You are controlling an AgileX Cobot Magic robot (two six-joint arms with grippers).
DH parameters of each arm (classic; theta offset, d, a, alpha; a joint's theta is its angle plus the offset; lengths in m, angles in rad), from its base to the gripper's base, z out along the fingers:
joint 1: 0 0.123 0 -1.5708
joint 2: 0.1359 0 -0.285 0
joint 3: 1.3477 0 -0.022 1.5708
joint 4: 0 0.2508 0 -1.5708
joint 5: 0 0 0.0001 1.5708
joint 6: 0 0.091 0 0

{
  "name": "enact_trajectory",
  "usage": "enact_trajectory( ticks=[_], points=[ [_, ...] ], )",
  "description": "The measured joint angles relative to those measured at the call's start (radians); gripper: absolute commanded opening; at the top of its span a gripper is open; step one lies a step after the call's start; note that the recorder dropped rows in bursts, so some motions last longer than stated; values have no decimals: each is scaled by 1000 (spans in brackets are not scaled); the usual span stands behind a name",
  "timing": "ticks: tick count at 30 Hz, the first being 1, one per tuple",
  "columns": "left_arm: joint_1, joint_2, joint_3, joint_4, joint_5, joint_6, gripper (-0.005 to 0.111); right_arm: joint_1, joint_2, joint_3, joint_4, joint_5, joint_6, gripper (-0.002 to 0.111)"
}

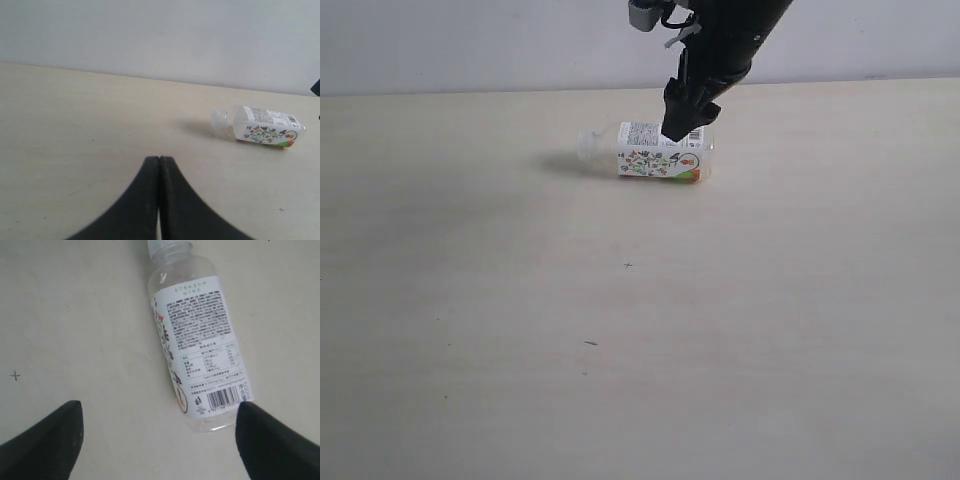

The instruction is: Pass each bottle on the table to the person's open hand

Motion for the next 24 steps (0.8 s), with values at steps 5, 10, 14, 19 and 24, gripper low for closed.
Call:
enact_trajectory(
  ticks=[5, 10, 14, 19, 24],
  points=[
    [0, 0, 0, 0, 0, 0, 0, 0, 42, -67, -8, 37, -59, 82],
    [0, 0, 0, 0, 0, 0, 0, 0, 42, -72, 0, 31, -72, 82],
    [0, 0, 0, 0, 0, 0, 0, 0, 13, -112, 1, 28, -72, 50],
    [0, 0, 0, 0, 0, 0, 0, 0, -46, -152, 6, 17, -40, 0],
    [0, 0, 0, 0, 0, 0, 0, 0, -11, -152, 35, 37, -90, 98]
  ],
)
